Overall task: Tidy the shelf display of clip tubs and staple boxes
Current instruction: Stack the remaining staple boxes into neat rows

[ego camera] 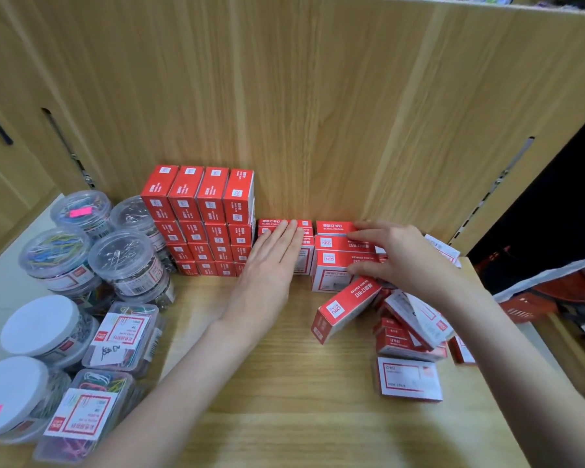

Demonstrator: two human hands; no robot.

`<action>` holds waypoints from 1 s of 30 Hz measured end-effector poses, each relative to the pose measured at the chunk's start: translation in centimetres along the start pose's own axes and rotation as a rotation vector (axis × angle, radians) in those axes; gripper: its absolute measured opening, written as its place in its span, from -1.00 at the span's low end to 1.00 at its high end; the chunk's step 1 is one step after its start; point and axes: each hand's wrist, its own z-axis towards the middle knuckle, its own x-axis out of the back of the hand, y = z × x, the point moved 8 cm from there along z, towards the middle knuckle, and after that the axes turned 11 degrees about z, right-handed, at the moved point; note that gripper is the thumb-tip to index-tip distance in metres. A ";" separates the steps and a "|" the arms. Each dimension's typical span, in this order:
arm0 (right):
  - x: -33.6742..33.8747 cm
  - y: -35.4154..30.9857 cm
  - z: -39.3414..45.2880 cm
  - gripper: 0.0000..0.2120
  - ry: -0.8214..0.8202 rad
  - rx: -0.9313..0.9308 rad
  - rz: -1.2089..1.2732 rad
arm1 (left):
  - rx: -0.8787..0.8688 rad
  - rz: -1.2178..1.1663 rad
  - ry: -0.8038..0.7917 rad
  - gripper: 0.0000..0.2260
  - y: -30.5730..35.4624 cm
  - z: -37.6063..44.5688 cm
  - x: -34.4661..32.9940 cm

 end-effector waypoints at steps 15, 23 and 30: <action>-1.7 -0.6 -0.4 -0.49 -0.106 0.116 -0.071 | -0.034 -0.040 -0.045 -0.48 0.0 -0.2 -0.3; -1.5 -1.2 -4.4 -0.65 -0.013 0.268 -0.013 | -0.027 -0.034 -0.115 -0.41 0.1 -0.1 -0.2; -1.3 -0.6 -4.4 -0.74 0.202 0.195 -0.142 | -0.021 -0.072 -0.115 -0.42 0.0 -0.1 0.0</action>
